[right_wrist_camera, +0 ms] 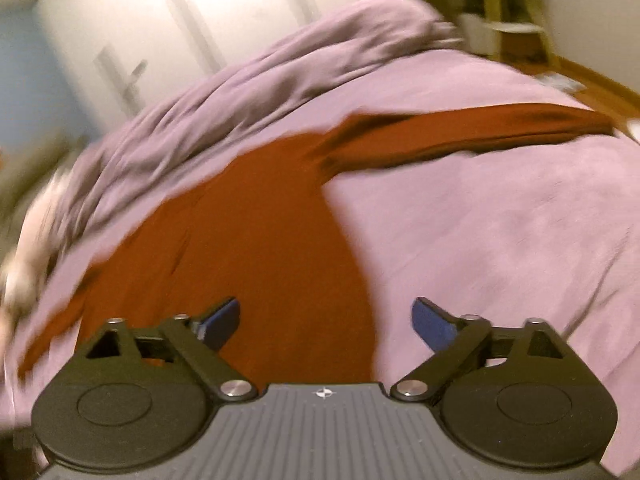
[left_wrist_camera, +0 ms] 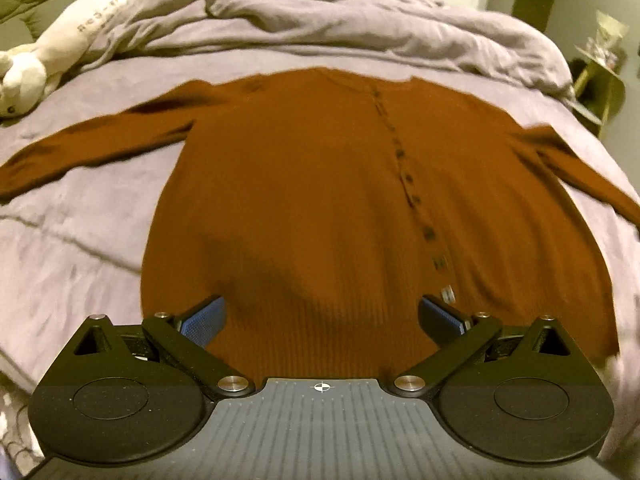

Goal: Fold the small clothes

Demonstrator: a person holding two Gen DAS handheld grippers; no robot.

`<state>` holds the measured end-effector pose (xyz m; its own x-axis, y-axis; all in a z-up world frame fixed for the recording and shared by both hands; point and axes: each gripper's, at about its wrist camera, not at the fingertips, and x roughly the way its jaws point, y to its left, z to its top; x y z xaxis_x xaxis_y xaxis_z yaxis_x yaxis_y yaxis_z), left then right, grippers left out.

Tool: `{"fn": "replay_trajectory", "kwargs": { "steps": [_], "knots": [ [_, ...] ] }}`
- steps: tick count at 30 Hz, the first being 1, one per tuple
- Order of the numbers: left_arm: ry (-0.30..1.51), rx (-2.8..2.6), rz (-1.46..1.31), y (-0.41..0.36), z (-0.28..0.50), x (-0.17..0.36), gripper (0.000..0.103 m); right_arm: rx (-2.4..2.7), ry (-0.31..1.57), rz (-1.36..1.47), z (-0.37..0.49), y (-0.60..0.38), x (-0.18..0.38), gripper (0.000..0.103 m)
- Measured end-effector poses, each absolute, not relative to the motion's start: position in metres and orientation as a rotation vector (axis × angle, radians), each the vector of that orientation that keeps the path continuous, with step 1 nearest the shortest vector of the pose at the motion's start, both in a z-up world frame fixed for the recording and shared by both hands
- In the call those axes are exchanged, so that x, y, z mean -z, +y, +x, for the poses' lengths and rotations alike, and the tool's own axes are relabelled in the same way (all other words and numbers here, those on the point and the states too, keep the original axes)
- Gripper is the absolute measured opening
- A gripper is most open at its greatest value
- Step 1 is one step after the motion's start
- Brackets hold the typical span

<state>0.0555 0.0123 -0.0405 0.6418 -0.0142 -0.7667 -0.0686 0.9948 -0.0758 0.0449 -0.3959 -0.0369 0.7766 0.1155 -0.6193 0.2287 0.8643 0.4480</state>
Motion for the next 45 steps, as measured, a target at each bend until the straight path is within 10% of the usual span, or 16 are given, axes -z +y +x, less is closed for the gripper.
{"fn": "replay_trajectory", "kwargs": {
  "steps": [6,16,21,33,37,45],
  "knots": [
    [0.864,-0.063,-0.12,0.007,0.103,0.053,0.103,0.322,0.596,0.83,0.095,-0.524,0.067,0.049],
    [0.871,-0.061,-0.03,-0.004,0.136,0.08,0.103,0.477,0.455,1.082,0.124,-0.598,0.122,0.045],
    [0.871,-0.049,-0.042,0.004,0.138,0.079,0.103,0.525,0.455,1.038,0.14,-0.607,0.124,0.007],
    [0.731,0.093,-0.138,0.012,0.154,0.027,0.103,-0.032,0.398,0.152,0.21,-0.386,-0.004,0.009],
    [0.706,0.218,-0.237,0.006,0.175,0.013,0.103,-0.181,0.431,0.057,0.204,-0.329,0.009,0.04],
    [0.777,0.384,-0.33,-0.036,0.258,0.036,0.103,-0.017,0.62,0.052,0.191,-0.347,0.074,0.042]
  ]
}}
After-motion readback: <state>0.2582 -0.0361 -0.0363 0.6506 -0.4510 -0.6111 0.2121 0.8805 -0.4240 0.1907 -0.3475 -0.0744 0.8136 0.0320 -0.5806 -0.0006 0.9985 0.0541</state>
